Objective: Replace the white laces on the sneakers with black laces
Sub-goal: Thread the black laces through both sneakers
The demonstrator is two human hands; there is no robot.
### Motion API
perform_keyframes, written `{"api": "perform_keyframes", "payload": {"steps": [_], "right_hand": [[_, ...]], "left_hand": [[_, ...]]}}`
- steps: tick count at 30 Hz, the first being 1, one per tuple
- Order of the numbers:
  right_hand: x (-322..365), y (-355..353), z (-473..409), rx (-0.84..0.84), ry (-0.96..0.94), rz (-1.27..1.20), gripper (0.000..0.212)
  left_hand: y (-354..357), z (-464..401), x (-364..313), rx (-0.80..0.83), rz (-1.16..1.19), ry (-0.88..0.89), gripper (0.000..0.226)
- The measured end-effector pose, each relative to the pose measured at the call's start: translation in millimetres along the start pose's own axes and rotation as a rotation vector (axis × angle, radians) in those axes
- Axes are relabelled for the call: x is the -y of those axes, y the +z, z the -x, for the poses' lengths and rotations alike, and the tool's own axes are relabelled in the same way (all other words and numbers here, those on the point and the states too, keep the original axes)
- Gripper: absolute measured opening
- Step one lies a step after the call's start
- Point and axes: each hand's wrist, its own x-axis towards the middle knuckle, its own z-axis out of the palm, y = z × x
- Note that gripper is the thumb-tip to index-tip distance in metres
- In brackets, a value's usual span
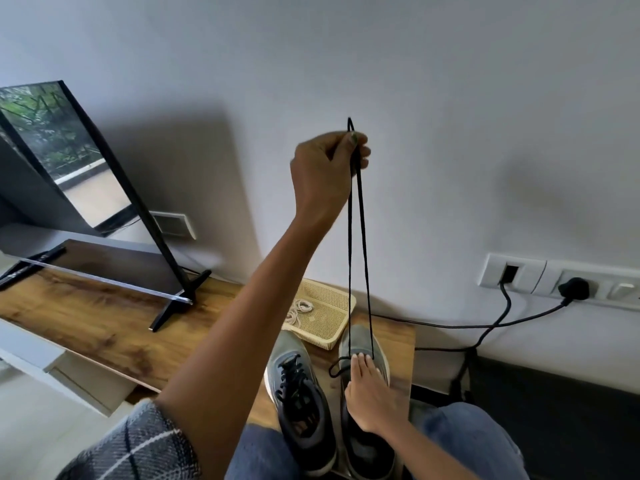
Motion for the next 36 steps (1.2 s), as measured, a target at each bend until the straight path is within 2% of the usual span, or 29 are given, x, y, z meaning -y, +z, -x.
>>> {"api": "perform_keyframes", "payload": {"steps": [19, 24, 26, 28, 29, 30, 31, 32, 33, 34, 36], "right_hand": [[0, 20, -2, -0.132, 0.038, -0.056, 0.067], [1, 19, -8, -0.05, 0.103, -0.011, 0.066], [-1, 23, -17, -0.169, 0.07, -0.011, 0.068], [-4, 32, -23, -0.174, 0.061, 0.019, 0.066], [-4, 35, -27, -0.273, 0.05, -0.024, 0.07], [-2, 32, -27, -0.163, 0.087, -0.009, 0.081], [0, 22, -22, 0.059, 0.09, -0.008, 0.091], [-2, 14, -20, 0.012, 0.092, -0.039, 0.088], [0, 14, -22, -0.05, 0.089, -0.016, 0.076], [0, 9, -19, -0.023, 0.084, -0.054, 0.069], [1, 5, -16, -0.015, 0.056, -0.021, 0.066]], "left_hand": [[4, -59, -66, -0.137, -0.02, 0.227, 0.025], [7, -62, -78, -0.1, -0.018, 0.246, 0.025], [8, -59, -77, -0.084, 0.012, 0.215, 0.023], [6, -58, -77, -0.067, 0.036, 0.189, 0.021], [4, -59, -77, -0.059, 0.038, 0.18, 0.02], [3, -59, -77, -0.049, 0.039, 0.169, 0.02], [1, -59, -78, -0.036, 0.038, 0.158, 0.019], [0, -58, -78, -0.019, 0.034, 0.143, 0.019], [-2, -58, -78, -0.003, 0.028, 0.129, 0.018], [-5, -58, -78, 0.008, 0.023, 0.116, 0.018], [-11, -59, -81, 0.015, 0.03, 0.088, 0.017]]}}
